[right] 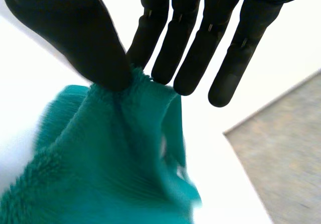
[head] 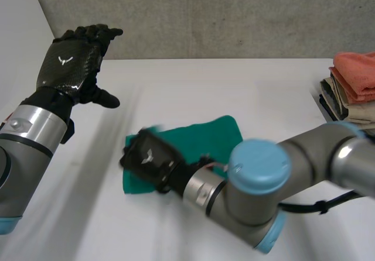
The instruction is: Fold the laundry.
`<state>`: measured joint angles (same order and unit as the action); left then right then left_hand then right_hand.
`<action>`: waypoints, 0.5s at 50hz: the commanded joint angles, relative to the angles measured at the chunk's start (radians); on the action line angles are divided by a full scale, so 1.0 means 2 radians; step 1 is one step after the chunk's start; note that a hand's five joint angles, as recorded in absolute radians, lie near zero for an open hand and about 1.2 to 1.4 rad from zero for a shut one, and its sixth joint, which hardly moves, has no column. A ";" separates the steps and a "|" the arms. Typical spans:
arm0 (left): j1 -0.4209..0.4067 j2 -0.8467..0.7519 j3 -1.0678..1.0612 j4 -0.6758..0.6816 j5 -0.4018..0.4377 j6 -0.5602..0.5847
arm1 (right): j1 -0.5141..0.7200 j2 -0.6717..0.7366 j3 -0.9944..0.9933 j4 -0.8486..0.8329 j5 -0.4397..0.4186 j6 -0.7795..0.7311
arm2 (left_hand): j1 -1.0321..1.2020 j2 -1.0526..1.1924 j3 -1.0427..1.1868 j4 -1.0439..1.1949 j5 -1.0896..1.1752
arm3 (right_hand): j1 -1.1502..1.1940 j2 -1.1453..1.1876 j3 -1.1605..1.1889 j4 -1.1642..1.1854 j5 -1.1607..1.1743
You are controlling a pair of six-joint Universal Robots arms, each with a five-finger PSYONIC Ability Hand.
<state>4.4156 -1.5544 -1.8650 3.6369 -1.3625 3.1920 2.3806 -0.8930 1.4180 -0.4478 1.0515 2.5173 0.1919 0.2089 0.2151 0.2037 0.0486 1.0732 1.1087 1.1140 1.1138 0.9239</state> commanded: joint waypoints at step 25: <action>-0.061 -0.088 0.031 0.004 -0.001 0.005 | -0.199 -0.074 0.102 0.162 0.147 0.025 | 0.005 -0.004 -0.007 -0.001 -0.011 | -0.015 -0.033 -0.035 -0.035 -0.028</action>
<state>4.3065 -1.7300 -1.7968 3.6468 -1.3631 3.2007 2.0335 -1.0844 1.5831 -0.1073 1.3255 2.7052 0.1919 0.2089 0.2151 0.2037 0.0486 0.4697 0.4765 0.4572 0.4566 0.2887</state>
